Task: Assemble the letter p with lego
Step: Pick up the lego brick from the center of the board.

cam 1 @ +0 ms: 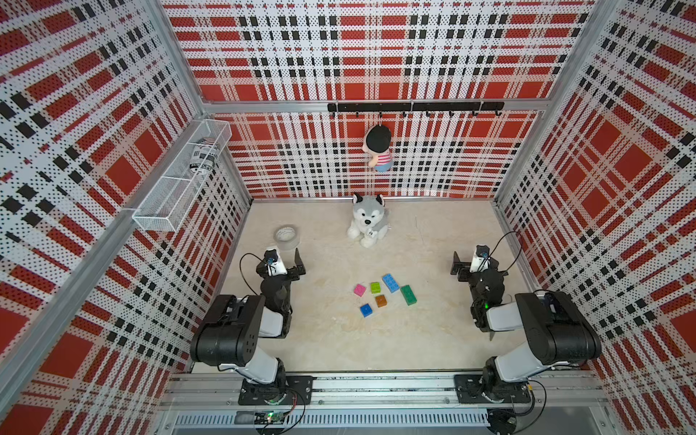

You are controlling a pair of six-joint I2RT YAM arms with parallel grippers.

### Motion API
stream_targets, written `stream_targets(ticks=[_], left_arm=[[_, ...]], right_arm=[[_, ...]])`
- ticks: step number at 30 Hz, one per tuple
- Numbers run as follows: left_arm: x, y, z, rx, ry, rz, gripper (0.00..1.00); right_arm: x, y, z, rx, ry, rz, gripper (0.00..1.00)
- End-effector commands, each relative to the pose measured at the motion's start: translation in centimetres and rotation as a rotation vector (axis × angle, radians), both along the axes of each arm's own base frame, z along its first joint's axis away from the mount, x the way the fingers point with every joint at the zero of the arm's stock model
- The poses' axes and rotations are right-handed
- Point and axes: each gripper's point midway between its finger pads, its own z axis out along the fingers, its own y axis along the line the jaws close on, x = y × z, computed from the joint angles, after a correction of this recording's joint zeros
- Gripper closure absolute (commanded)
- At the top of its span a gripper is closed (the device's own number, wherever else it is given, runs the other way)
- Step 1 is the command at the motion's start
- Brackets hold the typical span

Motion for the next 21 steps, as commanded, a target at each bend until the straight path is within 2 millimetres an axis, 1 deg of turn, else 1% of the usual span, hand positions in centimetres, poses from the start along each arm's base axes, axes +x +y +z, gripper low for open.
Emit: stream_targets(ticks=[1, 21], left_arm=[[0.38, 0.09, 0.78, 0.011, -0.028, -0.003, 0.02], [0.47, 0.03, 0.72, 0.011, -0.026, -0.009, 0.02]], right_arm=[[0.43, 0.32, 0.62, -0.009, -0.024, 0.002, 0.0], [0.43, 0.35, 0.64, -0.011, -0.025, 0.001, 0.0]])
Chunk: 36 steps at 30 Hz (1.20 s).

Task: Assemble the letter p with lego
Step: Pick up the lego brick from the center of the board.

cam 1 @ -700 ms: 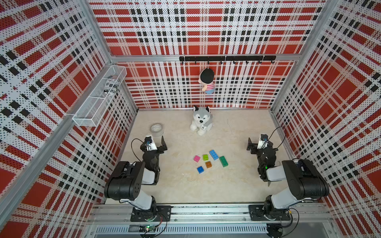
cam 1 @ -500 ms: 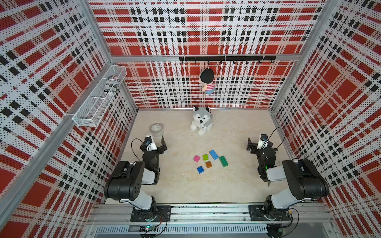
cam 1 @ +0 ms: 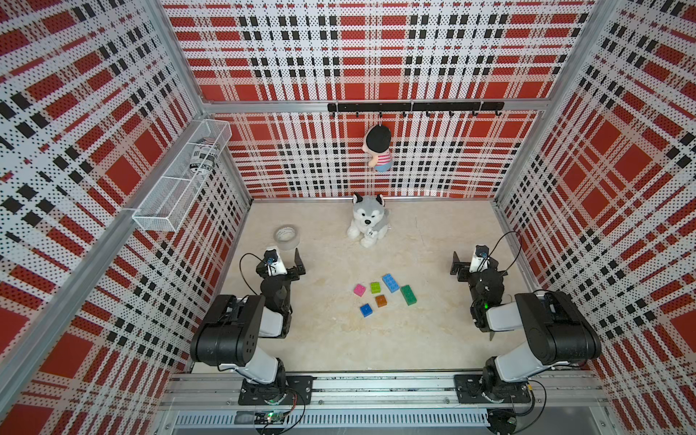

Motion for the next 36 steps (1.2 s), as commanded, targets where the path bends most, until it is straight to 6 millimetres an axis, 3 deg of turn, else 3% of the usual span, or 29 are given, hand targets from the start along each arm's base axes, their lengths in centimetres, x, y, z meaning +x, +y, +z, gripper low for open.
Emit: stream_targets(ticks=[1, 11, 13, 16, 19, 22, 29, 32, 36], left_arm=[[0.5, 0.1, 0.8, 0.01, -0.027, -0.01, 0.02], [0.5, 0.1, 0.8, 0.001, -0.028, -0.014, 0.02], [0.3, 1.0, 1.0, -0.013, -0.036, 0.035, 0.02], [0.0, 1.7, 2.6, -0.017, -0.032, 0.103, 0.02], [0.0, 1.4, 5.6, -0.023, -0.02, 0.207, 0.02], [0.8, -1.3, 8.3, -0.047, 0.013, 0.196, 0.02], [2.0, -12.3, 13.0, 0.036, 0.139, 0.075, 0.02], [2.3, -17.0, 14.0, 0.034, 0.233, -0.02, 0.02], [1.1, -22.6, 13.0, 0.023, 0.367, -0.177, 0.02]], right_arm=[[0.4, 0.2, 0.6, -0.004, -0.024, 0.0, 0.0], [0.9, 0.2, 0.5, 0.017, -0.005, 0.022, 0.0], [0.9, 0.3, 0.5, 0.017, -0.003, 0.029, 0.0], [1.6, 0.7, 2.0, 0.008, 0.049, 0.047, 0.0], [2.1, 1.4, 3.5, 0.046, 0.12, 0.064, 0.0], [2.5, 2.3, 3.5, 0.069, 0.233, 0.035, 0.01], [1.0, 6.6, 2.2, 0.041, 0.566, 0.023, 0.03], [-0.3, 8.9, 2.2, 0.138, 0.655, 0.118, 0.0], [-2.3, 11.6, 3.7, 0.157, 0.664, 0.251, 0.0]])
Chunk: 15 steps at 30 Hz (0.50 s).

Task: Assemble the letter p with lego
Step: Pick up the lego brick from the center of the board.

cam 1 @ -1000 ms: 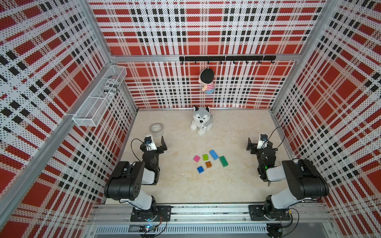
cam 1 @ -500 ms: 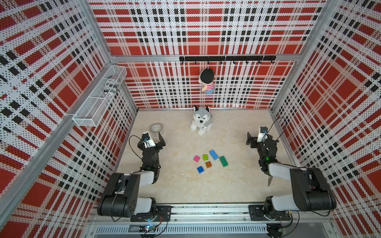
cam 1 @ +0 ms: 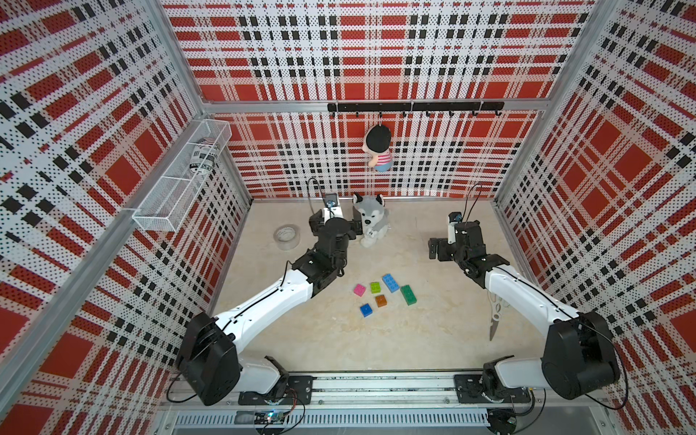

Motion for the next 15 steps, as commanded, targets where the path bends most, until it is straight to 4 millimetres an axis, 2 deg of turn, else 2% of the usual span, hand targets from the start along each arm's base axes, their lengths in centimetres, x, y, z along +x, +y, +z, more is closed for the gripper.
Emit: stream_targets(ticks=[1, 3, 7, 12, 15], left_arm=[[-2.2, -2.3, -4.7, 0.048, 0.225, -0.077, 0.02], [-3.0, -4.3, -6.2, -0.046, 0.302, -0.173, 0.02], [-4.6, -6.5, -9.6, -0.147, 0.466, -0.282, 0.02], [-7.1, -7.8, -13.9, -0.135, 0.65, -0.366, 0.02], [-8.3, -7.7, -16.3, -0.078, 0.729, -0.399, 0.02]], right_arm=[[-3.7, 2.0, 0.0, 0.046, 0.106, 0.091, 0.01], [-4.4, 2.0, 0.7, 0.03, 0.112, 0.087, 0.02], [-5.4, 1.3, 0.3, -0.024, 0.209, 0.06, 0.03], [-5.8, 1.6, -0.3, -0.046, 0.26, 0.076, 0.04], [-5.7, 2.1, 0.0, -0.068, 0.268, 0.093, 0.04]])
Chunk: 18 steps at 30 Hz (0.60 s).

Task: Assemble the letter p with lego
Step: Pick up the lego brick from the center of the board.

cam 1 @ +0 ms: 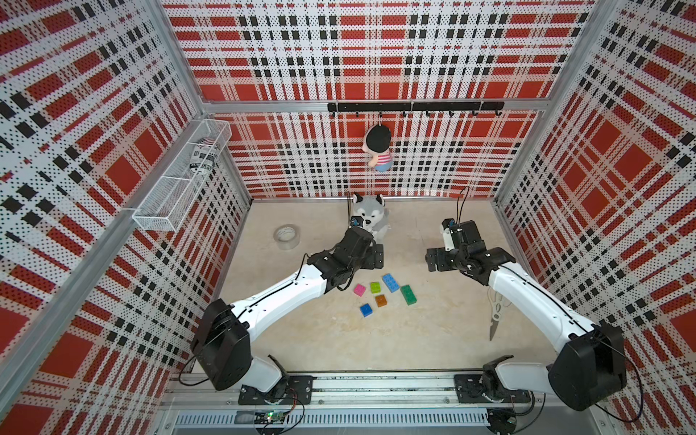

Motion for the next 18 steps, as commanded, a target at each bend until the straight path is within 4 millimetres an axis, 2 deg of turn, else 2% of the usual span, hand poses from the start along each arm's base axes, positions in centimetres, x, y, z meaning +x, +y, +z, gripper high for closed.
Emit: stream_targets(ticks=[1, 5, 8, 13, 18], left_arm=[[-2.5, 0.0, -4.1, 0.057, 0.165, -0.071, 0.02], [-3.3, 1.1, -9.0, 0.136, 0.307, -0.108, 0.01], [-3.9, 1.8, -11.6, 0.195, 0.374, -0.119, 0.05], [-4.1, 3.5, -13.4, 0.28, 0.414, -0.1, 0.09], [-4.3, 3.0, -14.3, 0.3, 0.433, -0.14, 0.14]], right_arm=[[-0.7, 0.3, -0.4, -0.038, 0.056, 0.014, 0.04], [-0.3, 1.5, -0.7, -0.024, 0.086, 0.043, 0.06], [-0.3, 2.4, -1.2, -0.029, 0.102, 0.067, 0.07], [-0.3, 3.4, -1.6, -0.039, 0.118, 0.095, 0.08], [-0.3, 3.9, -1.9, -0.045, 0.126, 0.121, 0.12]])
